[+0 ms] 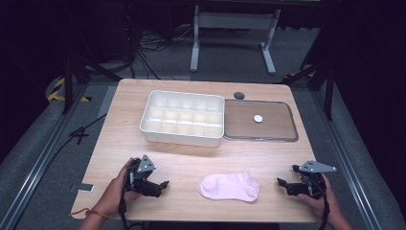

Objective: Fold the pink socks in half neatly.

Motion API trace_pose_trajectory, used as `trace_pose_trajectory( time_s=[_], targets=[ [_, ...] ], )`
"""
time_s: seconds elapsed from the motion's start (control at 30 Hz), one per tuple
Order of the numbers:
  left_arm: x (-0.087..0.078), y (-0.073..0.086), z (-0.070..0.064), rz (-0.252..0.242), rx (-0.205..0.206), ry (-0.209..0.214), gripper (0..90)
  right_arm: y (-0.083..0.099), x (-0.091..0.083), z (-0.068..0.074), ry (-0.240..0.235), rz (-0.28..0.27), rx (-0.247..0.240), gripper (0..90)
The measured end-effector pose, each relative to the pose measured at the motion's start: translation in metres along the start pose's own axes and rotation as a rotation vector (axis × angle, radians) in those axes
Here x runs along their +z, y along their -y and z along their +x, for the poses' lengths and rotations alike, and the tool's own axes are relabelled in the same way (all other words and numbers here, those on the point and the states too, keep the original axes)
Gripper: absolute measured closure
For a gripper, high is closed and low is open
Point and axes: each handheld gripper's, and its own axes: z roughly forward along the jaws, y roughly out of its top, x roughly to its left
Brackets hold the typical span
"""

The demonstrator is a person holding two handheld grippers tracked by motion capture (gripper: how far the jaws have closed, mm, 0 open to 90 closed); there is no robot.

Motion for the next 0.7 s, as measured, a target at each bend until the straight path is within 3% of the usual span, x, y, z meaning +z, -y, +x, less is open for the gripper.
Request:
trace_pose_trajectory(
  time_s=[0.7],
  targets=[
    [0.0001,-0.0004,0.0017,0.004,0.02,0.016,0.3,0.0001,-0.0004,0.001,0.006,-0.001,0.001,15.2]
  ],
)
